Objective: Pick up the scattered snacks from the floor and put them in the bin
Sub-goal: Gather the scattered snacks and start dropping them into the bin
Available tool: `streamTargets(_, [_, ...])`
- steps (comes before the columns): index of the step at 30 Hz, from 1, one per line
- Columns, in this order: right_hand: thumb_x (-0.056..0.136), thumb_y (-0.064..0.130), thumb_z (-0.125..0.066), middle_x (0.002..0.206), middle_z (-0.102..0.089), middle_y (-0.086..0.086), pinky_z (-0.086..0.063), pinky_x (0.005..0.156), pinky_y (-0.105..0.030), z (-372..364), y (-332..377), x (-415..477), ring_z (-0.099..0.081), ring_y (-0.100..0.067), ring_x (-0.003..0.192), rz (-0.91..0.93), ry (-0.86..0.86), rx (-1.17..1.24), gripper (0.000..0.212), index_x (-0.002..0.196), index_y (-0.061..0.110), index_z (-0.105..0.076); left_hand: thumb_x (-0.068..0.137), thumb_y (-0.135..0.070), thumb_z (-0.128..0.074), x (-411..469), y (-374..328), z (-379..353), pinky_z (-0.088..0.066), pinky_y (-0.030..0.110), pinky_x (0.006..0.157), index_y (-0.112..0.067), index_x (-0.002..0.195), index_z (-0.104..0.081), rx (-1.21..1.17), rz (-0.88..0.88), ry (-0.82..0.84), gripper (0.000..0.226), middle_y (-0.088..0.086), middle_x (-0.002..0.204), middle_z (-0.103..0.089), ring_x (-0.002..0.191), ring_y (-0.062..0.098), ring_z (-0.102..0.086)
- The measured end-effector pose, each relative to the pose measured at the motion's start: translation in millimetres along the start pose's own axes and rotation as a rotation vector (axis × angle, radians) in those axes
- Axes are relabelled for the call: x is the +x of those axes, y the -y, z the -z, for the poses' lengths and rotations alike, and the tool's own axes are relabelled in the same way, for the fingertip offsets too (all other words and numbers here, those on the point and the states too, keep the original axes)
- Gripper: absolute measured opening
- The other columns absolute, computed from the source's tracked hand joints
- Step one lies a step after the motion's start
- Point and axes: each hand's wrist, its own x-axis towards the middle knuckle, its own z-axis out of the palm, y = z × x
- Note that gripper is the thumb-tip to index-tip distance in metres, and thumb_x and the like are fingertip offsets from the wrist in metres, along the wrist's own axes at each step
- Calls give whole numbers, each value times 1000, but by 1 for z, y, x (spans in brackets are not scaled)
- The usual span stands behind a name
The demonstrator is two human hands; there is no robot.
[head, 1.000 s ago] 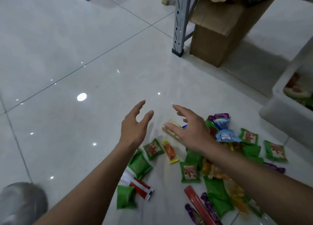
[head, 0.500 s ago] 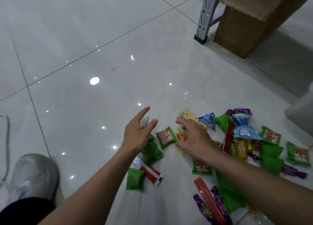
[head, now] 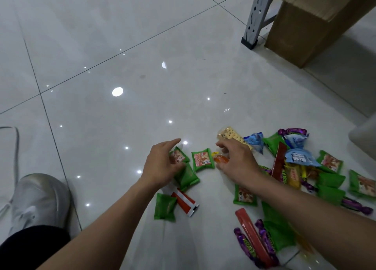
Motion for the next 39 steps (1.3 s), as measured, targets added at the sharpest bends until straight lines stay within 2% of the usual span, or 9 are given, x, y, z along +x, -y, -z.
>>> streamTargets(3, [79, 17, -74, 117, -59, 1, -50, 87, -33, 2, -1, -2, -56, -15, 104, 2, 7, -120, 45, 120, 18, -59, 76, -23, -77, 1, 6, 1, -45, 33, 96, -29, 135, -50, 91, 22, 5, 65, 3, 127, -51, 120, 21, -43])
streamTargets(9, [84, 22, -70, 111, -62, 1, -50, 84, -33, 6, 0, -3, -57, -17, 101, 20, 25, -236, 31, 114, 18, -62, 77, -18, -76, 4, 2, 0, -46, 27, 81, -32, 133, -48, 85, 39, 31, 64, 1, 107, -49, 105, 20, -49])
streamTargets(14, [81, 23, -73, 102, -67, 2, -52, 81, -32, 9, -4, -4, -59, -13, 91, 59, -44, -80, 27, 106, 18, -67, 78, -13, -76, 7, -7, 0, -40, 16, 68, -30, 119, -54, 15, 43, 45, 49, 3, 107, -48, 93, 17, -52])
streamTargets(20, [76, 20, -79, 96, -67, 4, -53, 75, -22, 28, -5, -2, -60, -8, 82, 53, -162, 100, 28, 102, 18, -70, 79, -11, -75, 19, -25, 9, -45, 16, 61, -29, 103, -58, -229, 9, 24, 35, 1, 105, -60, 89, 17, -59])
streamTargets(25, [74, 19, -80, 88, -66, 9, -41, 63, -2, 49, -5, -2, -58, 0, 76, 28, -308, 204, 22, 94, 18, -71, 78, -8, -76, 34, -57, 9, -49, 29, 63, -32, 97, -62, -458, -16, -10, 33, 7, 95, -66, 80, 21, -63])
streamTargets(27, [73, 18, -81, 85, -65, 11, -46, 66, -8, 60, -7, -3, -60, -2, 76, -1, -363, 254, 21, 91, 21, -71, 80, -5, -73, 39, -76, 4, -49, 29, 62, -32, 97, -63, -540, -34, 2, 33, 9, 94, -68, 77, 23, -64])
streamTargets(30, [71, 17, -83, 82, -68, 9, -55, 69, -25, 82, -13, -10, -64, -8, 73, -31, -456, 323, 21, 87, 22, -70, 82, -1, -70, 44, -113, -5, -45, 17, 54, -20, 103, -63, -610, -73, 23, 29, 9, 89, -68, 62, 8, -61])
streamTargets(32, [72, 17, -83, 81, -69, 9, -54, 67, -22, 100, -19, -19, -64, -7, 70, -56, -535, 345, 20, 88, 20, -71, 81, 3, -69, 45, -143, -12, -44, 14, 50, -14, 107, -62, -667, -97, 48, 31, 11, 87, -67, 55, 2, -61])
streamTargets(39, [73, 19, -82, 78, -68, 9, -49, 59, -10, 173, -57, -61, -63, -2, 66, -156, -861, 394, 18, 86, 20, -69, 81, 3, -69, 42, -250, -45, -48, 19, 55, -15, 105, -61, -723, -242, 149, 31, 14, 90, -68, 65, 13, -66])
